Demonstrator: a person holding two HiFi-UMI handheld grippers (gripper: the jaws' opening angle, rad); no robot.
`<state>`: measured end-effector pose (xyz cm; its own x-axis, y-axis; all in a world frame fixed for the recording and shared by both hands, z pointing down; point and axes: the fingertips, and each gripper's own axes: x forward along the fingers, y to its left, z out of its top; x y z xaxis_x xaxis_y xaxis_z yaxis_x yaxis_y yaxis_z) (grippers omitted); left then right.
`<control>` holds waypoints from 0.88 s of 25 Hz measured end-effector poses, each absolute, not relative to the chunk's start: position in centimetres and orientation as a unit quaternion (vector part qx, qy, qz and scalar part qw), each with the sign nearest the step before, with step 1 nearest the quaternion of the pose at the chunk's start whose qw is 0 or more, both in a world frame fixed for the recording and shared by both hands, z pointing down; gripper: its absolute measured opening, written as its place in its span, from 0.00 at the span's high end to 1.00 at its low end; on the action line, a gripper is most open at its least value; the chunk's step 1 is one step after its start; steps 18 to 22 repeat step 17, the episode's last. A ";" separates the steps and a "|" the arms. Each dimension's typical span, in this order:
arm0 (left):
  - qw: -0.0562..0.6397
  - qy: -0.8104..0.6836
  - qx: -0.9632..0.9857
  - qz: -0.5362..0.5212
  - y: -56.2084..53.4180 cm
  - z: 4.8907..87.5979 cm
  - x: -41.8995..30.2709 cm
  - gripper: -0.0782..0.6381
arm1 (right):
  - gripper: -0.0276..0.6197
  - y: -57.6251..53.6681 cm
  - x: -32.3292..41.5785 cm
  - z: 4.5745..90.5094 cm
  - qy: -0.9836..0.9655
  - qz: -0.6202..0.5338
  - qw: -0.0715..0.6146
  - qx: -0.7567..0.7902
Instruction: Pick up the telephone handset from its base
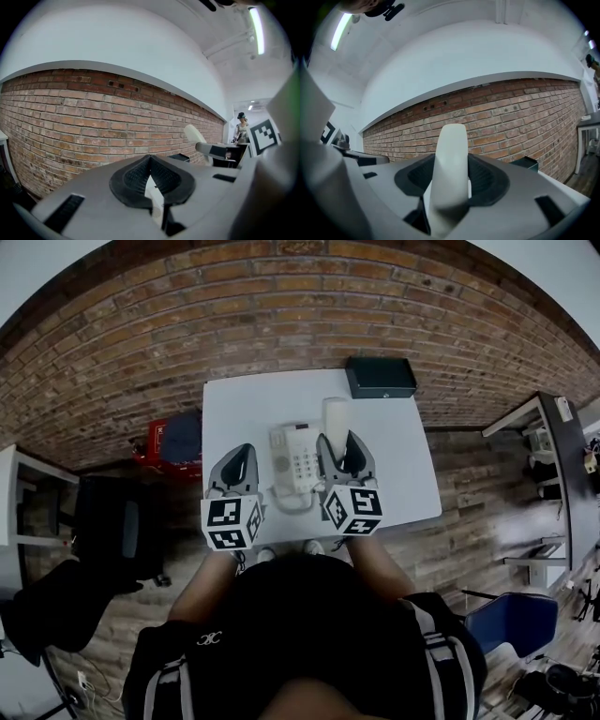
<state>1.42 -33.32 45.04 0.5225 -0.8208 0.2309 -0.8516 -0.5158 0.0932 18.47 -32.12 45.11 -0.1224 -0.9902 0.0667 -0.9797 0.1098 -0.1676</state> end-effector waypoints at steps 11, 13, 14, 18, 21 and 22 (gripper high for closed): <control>0.098 -0.477 0.869 0.087 -33.1 45.3 1.8 0.89 | 0.64 -32.2 18.2 45.7 0.747 -0.101 0.028 -0.656; 0.098 -0.478 0.868 0.088 -33.0 45.4 1.7 0.89 | 0.64 -32.2 18.0 45.9 0.748 -0.104 0.025 -0.655; 0.098 -0.478 0.868 0.088 -33.0 45.3 1.6 0.89 | 0.64 -32.2 17.9 45.9 0.748 -0.105 0.024 -0.655; 0.098 -0.478 0.868 0.088 -32.8 45.3 1.5 0.89 | 0.64 -32.2 17.6 46.0 0.749 -0.107 0.021 -0.653; 0.098 -0.478 0.868 0.088 -32.8 45.3 1.5 0.89 | 0.64 -32.2 17.6 46.0 0.749 -0.107 0.021 -0.653; 0.098 -0.478 0.868 0.088 -32.8 45.3 1.5 0.89 | 0.64 -32.2 17.6 46.0 0.749 -0.107 0.021 -0.653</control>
